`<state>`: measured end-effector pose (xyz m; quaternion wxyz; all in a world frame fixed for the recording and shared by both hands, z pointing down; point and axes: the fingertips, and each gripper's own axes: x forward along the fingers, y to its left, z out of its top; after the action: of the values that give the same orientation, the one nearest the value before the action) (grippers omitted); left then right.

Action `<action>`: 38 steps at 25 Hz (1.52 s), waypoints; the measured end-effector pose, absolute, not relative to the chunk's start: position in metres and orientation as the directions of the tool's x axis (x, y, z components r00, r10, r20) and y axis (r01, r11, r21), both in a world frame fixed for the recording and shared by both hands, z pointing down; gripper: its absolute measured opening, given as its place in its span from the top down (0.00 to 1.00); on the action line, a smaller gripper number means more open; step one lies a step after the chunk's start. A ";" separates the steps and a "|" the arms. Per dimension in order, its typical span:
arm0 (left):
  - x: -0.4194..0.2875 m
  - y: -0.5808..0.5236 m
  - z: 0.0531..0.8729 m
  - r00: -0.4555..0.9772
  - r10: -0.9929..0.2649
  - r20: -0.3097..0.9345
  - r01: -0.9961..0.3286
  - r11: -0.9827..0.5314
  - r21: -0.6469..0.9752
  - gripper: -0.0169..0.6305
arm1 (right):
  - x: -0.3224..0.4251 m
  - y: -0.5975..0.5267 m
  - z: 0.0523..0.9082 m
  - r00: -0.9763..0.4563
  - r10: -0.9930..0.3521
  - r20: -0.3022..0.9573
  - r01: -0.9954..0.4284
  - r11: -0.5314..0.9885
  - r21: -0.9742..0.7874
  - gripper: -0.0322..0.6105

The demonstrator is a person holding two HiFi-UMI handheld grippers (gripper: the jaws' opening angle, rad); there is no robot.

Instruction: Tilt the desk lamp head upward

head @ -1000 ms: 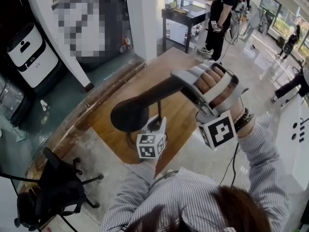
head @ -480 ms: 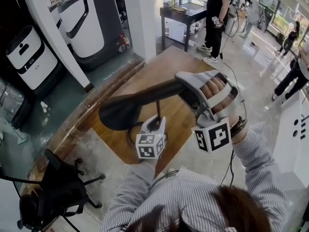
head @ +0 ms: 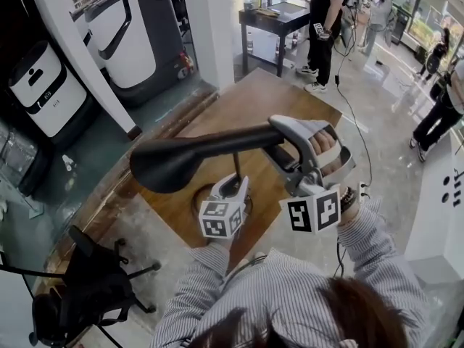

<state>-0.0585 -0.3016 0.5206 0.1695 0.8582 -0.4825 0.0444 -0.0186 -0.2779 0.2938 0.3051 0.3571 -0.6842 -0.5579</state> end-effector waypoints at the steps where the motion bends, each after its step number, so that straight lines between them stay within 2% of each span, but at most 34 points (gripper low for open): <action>1: -0.059 -0.302 0.520 0.534 -0.811 0.238 -0.841 -0.480 0.250 0.85 | -0.019 -0.278 0.295 -0.556 -0.831 0.016 -0.170 0.132 0.977 0.56; 13: -0.059 -0.300 0.521 0.559 -0.798 0.226 -0.824 -0.505 0.257 0.85 | -0.016 -0.276 0.315 -0.544 -0.838 -0.041 -0.487 0.276 0.829 0.56; 19: -0.058 -0.300 0.520 0.558 -0.799 0.223 -0.825 -0.504 0.256 0.85 | -0.014 -0.273 0.329 -0.576 -0.815 -0.065 -0.629 0.392 0.671 0.57; 38: -0.055 -0.304 0.520 0.537 -0.814 0.222 -0.842 -0.502 0.197 0.85 | -0.030 -0.274 0.351 -0.643 -0.758 -0.105 -0.744 0.588 0.317 0.60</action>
<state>-0.0553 -0.3039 0.5201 0.1413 0.8651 -0.4786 0.0501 -0.0301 -0.2741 0.3508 0.0207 0.4218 -0.8907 -0.1682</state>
